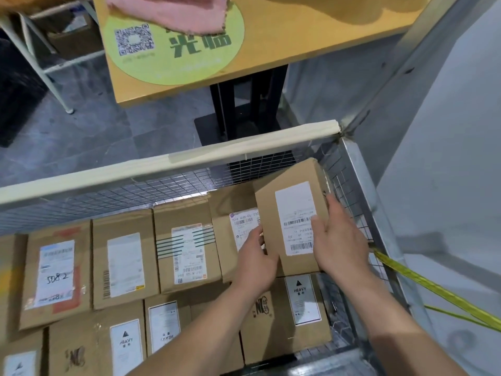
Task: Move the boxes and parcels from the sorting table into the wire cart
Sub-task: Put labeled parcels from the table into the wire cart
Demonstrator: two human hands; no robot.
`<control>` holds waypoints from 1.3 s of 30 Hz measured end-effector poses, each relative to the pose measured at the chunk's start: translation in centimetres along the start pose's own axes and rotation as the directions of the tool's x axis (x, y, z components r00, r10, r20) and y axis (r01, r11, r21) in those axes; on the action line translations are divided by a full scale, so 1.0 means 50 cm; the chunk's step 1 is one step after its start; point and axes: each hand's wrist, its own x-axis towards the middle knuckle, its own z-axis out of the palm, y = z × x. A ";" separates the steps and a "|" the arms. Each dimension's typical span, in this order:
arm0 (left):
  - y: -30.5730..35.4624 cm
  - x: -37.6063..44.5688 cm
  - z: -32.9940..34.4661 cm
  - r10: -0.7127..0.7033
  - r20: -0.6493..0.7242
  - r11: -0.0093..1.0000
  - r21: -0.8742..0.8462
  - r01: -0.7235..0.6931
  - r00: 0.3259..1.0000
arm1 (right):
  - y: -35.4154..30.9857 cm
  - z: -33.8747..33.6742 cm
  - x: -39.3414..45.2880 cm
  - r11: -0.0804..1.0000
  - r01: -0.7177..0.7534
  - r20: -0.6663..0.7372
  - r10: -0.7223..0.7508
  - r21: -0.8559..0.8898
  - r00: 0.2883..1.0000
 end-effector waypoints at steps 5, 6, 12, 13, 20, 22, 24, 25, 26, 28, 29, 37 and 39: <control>0.004 0.014 0.011 -0.011 0.039 1.000 0.013 0.011 0.999 | 0.018 0.000 0.054 0.998 -0.053 0.029 0.054 -0.037 0.998; 0.004 0.018 0.015 -0.008 0.047 1.000 0.017 0.007 0.999 | 0.021 -0.001 0.062 0.997 -0.054 0.029 0.055 -0.050 0.998; -0.001 0.030 0.015 0.028 0.077 0.998 0.049 -0.032 0.997 | 0.019 0.009 0.084 0.992 -0.006 -0.011 0.005 -0.122 1.000; 0.001 0.031 0.015 0.035 0.081 0.998 0.052 -0.040 0.996 | 0.019 0.011 0.086 0.990 0.007 -0.023 -0.010 -0.140 1.000; -0.002 0.038 0.020 0.003 0.147 0.998 0.066 -0.013 0.989 | 0.016 0.029 0.086 0.973 -0.009 -0.052 -0.004 -0.231 0.999; 0.001 0.042 0.018 -0.023 0.189 0.997 0.072 0.009 0.982 | 0.022 0.044 0.084 0.981 -0.011 -0.073 -0.003 -0.195 0.997; -0.001 0.048 0.016 -0.048 0.225 0.995 0.094 0.028 0.973 | 0.037 0.068 0.087 0.992 -0.030 -0.096 0.018 -0.120 0.995; -0.001 0.050 0.015 -0.058 0.236 0.994 0.103 0.035 0.970 | 0.047 0.082 0.091 0.996 -0.046 -0.101 0.038 -0.078 0.994; -0.007 0.055 0.017 -0.067 0.240 0.993 0.112 0.041 0.968 | 0.056 0.094 0.096 0.997 -0.061 -0.096 0.057 -0.037 0.994; -0.007 0.052 0.016 -0.085 0.245 0.986 0.163 0.045 0.966 | 0.072 0.113 0.108 0.995 -0.091 -0.057 0.093 0.041 0.994; -0.007 0.048 0.014 -0.082 0.252 0.980 0.197 0.032 0.964 | 0.075 0.122 0.113 0.993 -0.102 -0.029 0.104 0.060 0.994; -0.008 0.040 0.011 0.067 0.403 0.608 0.709 -0.357 0.913 | 0.070 0.237 0.126 0.970 0.047 0.136 -0.014 -0.239 0.991; -0.016 0.046 0.001 0.013 0.448 0.539 0.750 -0.384 0.894 | 0.079 0.250 0.133 0.964 0.052 0.170 -0.008 -0.261 0.985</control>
